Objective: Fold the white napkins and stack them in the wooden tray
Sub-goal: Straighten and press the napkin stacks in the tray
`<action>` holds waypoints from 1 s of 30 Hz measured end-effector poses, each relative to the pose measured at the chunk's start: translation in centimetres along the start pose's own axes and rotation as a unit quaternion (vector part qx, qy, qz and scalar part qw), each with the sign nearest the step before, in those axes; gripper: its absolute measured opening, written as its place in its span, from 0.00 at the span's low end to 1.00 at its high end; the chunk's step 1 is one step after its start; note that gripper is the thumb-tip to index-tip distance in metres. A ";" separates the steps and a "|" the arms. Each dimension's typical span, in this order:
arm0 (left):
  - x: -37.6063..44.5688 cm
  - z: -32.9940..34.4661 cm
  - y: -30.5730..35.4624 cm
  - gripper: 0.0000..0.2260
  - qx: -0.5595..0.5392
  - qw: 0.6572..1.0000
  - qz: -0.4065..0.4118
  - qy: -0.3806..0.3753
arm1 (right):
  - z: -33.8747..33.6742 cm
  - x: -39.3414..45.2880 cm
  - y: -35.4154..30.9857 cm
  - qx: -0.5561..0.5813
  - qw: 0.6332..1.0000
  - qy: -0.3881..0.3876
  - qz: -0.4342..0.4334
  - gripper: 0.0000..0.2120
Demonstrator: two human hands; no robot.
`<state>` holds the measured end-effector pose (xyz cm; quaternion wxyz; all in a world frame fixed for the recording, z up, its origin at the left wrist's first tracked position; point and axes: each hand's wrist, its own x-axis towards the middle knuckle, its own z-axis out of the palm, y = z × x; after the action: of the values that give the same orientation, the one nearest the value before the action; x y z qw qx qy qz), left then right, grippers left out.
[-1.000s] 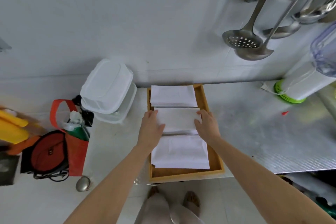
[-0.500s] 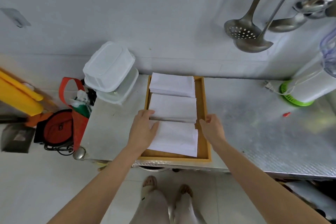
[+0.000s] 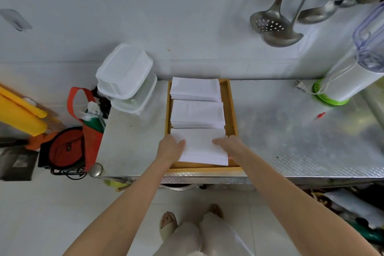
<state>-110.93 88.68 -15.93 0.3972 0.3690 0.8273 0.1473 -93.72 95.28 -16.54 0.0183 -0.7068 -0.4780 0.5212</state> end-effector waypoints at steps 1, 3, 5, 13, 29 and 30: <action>0.1 -0.1 0.1 0.20 0.003 1.000 -0.001 -0.007 | 0.2 0.1 -0.1 -0.007 1.000 -0.001 -0.001 0.20; 0.3 -0.3 -0.1 0.18 0.001 1.000 -0.007 -0.016 | 0.5 0.6 0.1 -0.001 1.000 -0.008 -0.002 0.18; 0.6 -0.5 -0.4 0.17 -0.018 0.999 -0.022 -0.028 | 0.7 0.6 0.4 0.018 1.000 -0.014 0.000 0.20; 1.2 -1.4 -2.1 0.30 -0.187 0.978 -0.019 -0.089 | -0.2 -1.5 2.2 0.104 0.988 -0.050 -0.102 0.17; -0.7 -2.0 0.0 0.10 -0.280 0.943 0.174 -0.037 | -0.2 -6.3 -3.7 -0.028 0.911 0.083 -0.402 0.37; -0.7 -2.0 -0.3 0.12 -0.308 0.938 0.157 -0.026 | 0.1 -6.0 -3.3 -0.013 0.924 0.072 -0.375 0.42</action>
<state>-112.30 88.08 -14.45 0.4845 0.3579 0.6622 0.4458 -95.95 92.86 -10.52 0.2374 -0.5120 -0.7120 0.4178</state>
